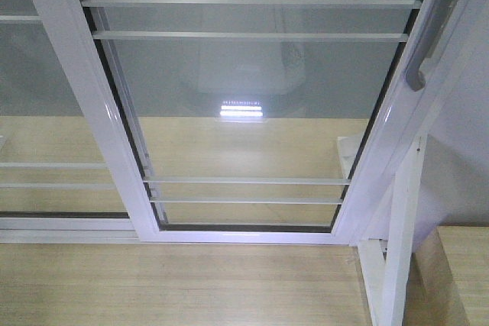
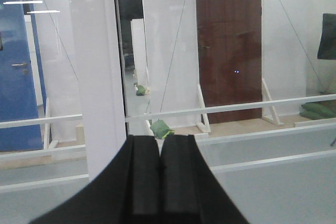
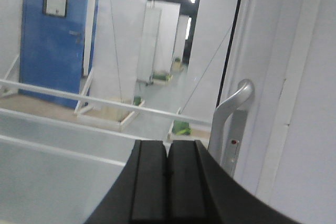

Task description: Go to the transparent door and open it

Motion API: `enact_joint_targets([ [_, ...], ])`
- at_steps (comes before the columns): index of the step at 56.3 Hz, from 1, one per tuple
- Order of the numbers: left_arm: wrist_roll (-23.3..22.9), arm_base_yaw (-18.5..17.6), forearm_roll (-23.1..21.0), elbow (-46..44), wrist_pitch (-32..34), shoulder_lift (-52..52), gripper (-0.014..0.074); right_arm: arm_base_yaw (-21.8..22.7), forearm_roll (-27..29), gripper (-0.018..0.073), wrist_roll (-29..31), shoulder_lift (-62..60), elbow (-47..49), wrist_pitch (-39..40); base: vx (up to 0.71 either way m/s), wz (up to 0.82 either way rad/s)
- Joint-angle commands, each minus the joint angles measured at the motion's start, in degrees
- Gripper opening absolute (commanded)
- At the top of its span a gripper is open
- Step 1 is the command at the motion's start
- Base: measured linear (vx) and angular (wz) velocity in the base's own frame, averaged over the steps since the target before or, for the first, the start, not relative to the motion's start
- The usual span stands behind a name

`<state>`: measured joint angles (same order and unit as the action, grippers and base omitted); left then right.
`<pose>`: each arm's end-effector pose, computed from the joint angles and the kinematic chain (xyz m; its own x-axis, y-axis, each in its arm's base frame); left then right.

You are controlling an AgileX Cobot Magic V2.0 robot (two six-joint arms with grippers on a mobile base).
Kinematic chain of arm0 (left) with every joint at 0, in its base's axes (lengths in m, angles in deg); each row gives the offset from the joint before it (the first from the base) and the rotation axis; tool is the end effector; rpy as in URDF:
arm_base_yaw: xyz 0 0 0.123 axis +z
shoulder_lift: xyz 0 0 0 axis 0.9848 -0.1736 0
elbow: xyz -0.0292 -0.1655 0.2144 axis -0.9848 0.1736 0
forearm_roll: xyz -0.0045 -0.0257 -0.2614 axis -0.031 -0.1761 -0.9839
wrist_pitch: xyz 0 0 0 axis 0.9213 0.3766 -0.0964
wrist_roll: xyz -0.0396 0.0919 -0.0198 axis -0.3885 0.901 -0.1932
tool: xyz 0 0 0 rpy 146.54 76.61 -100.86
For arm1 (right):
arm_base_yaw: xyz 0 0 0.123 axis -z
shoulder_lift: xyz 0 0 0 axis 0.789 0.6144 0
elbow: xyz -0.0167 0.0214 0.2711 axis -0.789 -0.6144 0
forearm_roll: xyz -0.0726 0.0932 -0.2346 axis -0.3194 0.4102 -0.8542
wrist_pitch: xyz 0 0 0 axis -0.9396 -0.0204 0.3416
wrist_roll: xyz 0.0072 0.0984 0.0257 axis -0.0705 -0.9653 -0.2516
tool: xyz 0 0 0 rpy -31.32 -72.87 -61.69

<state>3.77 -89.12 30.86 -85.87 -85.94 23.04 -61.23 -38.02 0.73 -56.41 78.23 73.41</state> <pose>0.1161 -0.0186 0.3325 0.1846 0.0378 -0.9821 0.1457 0.9872 0.0654 0.1090 0.0182 0.3415 0.1261 -0.1429 -0.9817 -0.1472 0.9759 -0.1609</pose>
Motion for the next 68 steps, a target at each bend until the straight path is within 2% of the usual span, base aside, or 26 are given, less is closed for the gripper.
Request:
enact_joint_targets([
  [1,-0.1,0.0,-0.5,-7.6,3.1,-9.5,0.0003,0.2,0.2,-0.0006,-1.0,8.8,8.8,-1.8,0.0,0.0],
  [12,-0.1,0.0,-0.5,-16.1,5.2,-20.7,0.0003,0.2,0.2,-0.0006,-1.0,19.9,17.1,-2.2,0.0,0.0],
  [17,-0.1,0.0,-0.5,-16.5,7.8,-21.3,0.0003,0.2,0.2,-0.0006,-1.0,21.8,17.7,-1.4,0.0,0.0],
  [33,-0.1,0.0,-0.5,-16.5,7.7,-21.1,0.0037,0.2,-0.1,0.0037,-1.0,22.1,17.7,-0.8,0.0,0.0],
  [41,-0.1,0.0,-0.5,-16.5,7.2,-21.1,0.0126,0.2,-0.3,0.015,-0.6,21.7,17.7,-1.4,0.0,0.0],
  [57,-0.1,0.0,-0.5,-16.5,5.8,-21.1,0.0448,0.2,0.2,0.0562,-1.6,21.7,17.7,-2.9,0.0,0.0],
  [62,0.0,0.0,-0.5,-16.5,6.8,-21.1,0.051,0.2,1.8,0.061,-4.0,21.7,17.7,-2.5,0.0,0.0],
  [68,0.0,0.0,-0.5,-16.5,6.8,-21.2,0.0536,0.2,0.8,0.0594,-5.7,22.8,17.6,-2.3,0.0,0.0],
])
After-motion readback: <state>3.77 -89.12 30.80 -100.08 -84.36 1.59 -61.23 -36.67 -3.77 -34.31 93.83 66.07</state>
